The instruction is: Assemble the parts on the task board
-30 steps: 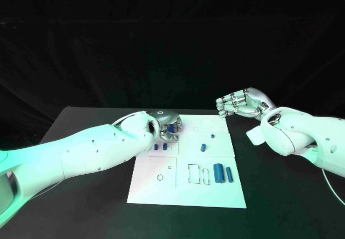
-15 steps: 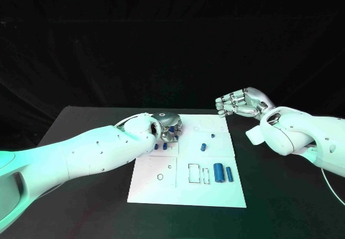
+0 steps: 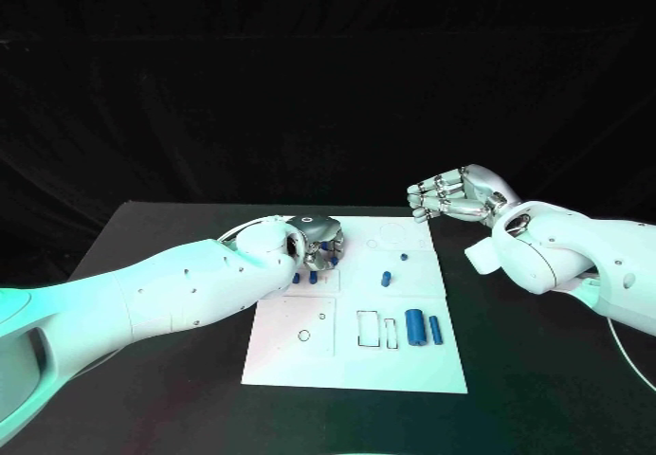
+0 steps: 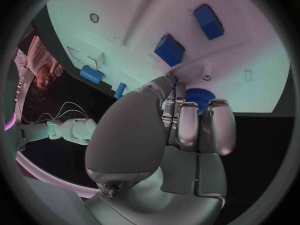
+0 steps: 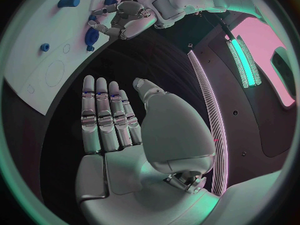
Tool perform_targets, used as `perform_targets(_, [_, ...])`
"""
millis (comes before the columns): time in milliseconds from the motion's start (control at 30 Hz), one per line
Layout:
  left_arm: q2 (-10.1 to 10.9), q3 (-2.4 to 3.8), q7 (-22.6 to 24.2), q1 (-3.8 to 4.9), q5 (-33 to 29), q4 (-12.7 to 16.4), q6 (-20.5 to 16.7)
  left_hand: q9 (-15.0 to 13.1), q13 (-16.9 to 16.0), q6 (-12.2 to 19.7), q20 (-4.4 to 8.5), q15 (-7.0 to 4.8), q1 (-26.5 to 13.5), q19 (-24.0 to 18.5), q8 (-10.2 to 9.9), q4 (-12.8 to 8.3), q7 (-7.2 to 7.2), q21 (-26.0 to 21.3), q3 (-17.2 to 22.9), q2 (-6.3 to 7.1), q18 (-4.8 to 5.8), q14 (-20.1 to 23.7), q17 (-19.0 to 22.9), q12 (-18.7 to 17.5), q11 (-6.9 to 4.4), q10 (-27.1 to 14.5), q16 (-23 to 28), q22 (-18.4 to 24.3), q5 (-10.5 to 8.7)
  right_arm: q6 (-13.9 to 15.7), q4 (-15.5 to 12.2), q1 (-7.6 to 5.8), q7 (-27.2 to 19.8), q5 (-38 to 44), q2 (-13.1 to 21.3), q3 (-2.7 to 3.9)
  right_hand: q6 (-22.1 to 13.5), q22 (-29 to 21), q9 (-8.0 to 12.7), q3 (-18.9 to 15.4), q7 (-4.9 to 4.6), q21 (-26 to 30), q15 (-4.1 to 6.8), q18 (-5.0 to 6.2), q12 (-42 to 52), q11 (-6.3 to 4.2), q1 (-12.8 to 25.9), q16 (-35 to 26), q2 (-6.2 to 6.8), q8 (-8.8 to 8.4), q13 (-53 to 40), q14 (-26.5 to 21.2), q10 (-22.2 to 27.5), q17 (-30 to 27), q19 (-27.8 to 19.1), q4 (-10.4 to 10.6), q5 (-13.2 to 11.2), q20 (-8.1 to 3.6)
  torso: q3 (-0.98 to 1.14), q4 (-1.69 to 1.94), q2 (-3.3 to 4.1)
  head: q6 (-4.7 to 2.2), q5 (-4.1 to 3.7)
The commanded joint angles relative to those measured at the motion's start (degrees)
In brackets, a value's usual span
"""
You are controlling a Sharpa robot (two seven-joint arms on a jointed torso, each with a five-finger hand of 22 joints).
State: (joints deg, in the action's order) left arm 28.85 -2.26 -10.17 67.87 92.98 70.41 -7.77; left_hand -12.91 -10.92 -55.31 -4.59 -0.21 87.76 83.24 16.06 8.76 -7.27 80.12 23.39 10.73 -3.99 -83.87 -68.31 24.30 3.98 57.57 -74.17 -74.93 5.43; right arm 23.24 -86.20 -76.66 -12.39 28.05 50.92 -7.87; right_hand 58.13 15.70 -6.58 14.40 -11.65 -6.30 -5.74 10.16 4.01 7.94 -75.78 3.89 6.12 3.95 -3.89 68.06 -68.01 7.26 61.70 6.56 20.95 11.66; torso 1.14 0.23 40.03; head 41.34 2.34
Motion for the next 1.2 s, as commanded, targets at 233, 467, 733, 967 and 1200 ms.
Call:
perform_targets(233, [-0.7, 0.03, 0.7, -0.03, -1.2, -0.2, 2.1, 0.3, 0.4, -1.8, 0.03, -0.46, -0.6, 0.4, -0.9, -0.1, 0.07, 0.5, 1.9, -1.27, 0.99, -1.0, 0.4, -1.1, -0.24, 1.9, -0.5, -3.8, 0.04, -0.4, 0.0, 0.03, -0.7, 0.6, -0.1, 0.01, -0.5, -0.2, 0.1, 0.2, 0.03, 0.4, 0.07, 0.35, 0.0, 0.02, 0.2, -0.2, -0.30, -0.17, 0.1, -0.2, 0.4, -0.2, 0.4, -0.4, 0.3, 0.08, -0.02, 0.04, -0.07, 0.15, 0.01])
perform_targets(467, [-0.7, 0.03, 0.9, -0.02, -2.0, -0.6, 2.6, 0.5, 0.7, -3.1, 0.11, -0.56, -1.5, 0.3, -1.5, 0.1, 0.25, 0.6, 2.5, -1.48, 0.98, -0.8, 0.8, -2.3, -0.42, 3.2, -0.6, -3.9, -0.02, -0.4, -0.1, 0.03, -0.7, 0.6, -0.1, 0.01, -0.5, -0.2, 0.1, 0.2, 0.03, 0.4, 0.07, 0.35, 0.0, 0.02, 0.2, -0.2, -0.30, -0.17, 0.1, -0.2, 0.4, -0.2, 0.4, -0.4, 0.3, 0.08, -0.01, 0.05, -0.05, 0.23, -0.04])
perform_targets(733, [-0.6, 0.05, 1.1, -0.02, -2.1, -0.9, 1.7, 0.7, 1.0, -4.8, 0.29, -0.69, -1.0, 0.3, -2.4, -1.1, 0.06, 0.8, 4.1, -1.84, 1.03, -0.7, 1.2, -4.2, -0.52, 5.5, -0.8, -4.1, 0.02, -0.3, -0.1, 0.03, -0.7, 0.6, -0.1, 0.01, -0.5, -0.2, 0.1, 0.2, 0.03, 0.4, 0.07, 0.35, 0.0, 0.02, 0.2, -0.2, -0.30, -0.17, 0.1, -0.2, 0.4, -0.2, 0.4, -0.4, 0.3, 0.08, -0.06, 0.01, -0.04, 0.11, 0.01])
perform_targets(967, [0.0, 0.38, 2.1, -0.02, -3.6, -0.4, -0.8, 0.9, 1.3, -5.5, 0.21, -0.59, -1.1, 0.2, -3.5, -2.0, -0.12, 0.8, 5.0, -1.47, 1.03, -0.6, 1.4, -6.0, -0.41, 6.6, -1.1, -4.2, -0.01, -0.3, 0.0, 0.04, -0.7, 0.6, -0.2, 0.01, -0.5, -0.2, 0.1, 0.2, 0.03, 0.4, 0.07, 0.35, 0.0, 0.02, 0.2, -0.2, -0.30, -0.17, 0.1, -0.2, 0.4, -0.2, 0.4, -0.4, 0.3, 0.08, -0.06, 0.08, -0.06, -0.26, -0.09])
perform_targets(1200, [1.5, 1.12, 2.5, -0.01, -4.4, 1.2, -2.1, 1.1, 1.4, -5.9, 0.13, -0.51, -1.8, 0.2, -4.1, -2.1, -0.22, 0.9, 5.1, -1.08, 1.04, -0.6, 1.4, -7.1, -0.33, 7.2, -1.3, -4.3, -0.08, -0.2, 0.0, 0.06, -0.7, 0.7, -0.1, 0.01, -0.5, -0.2, 0.1, 0.2, 0.03, 0.4, 0.07, 0.35, 0.0, 0.02, 0.2, -0.2, -0.30, -0.17, 0.1, -0.2, 0.4, -0.2, 0.4, -0.4, 0.3, 0.08, -0.03, 0.12, -0.05, -0.56, -0.04])
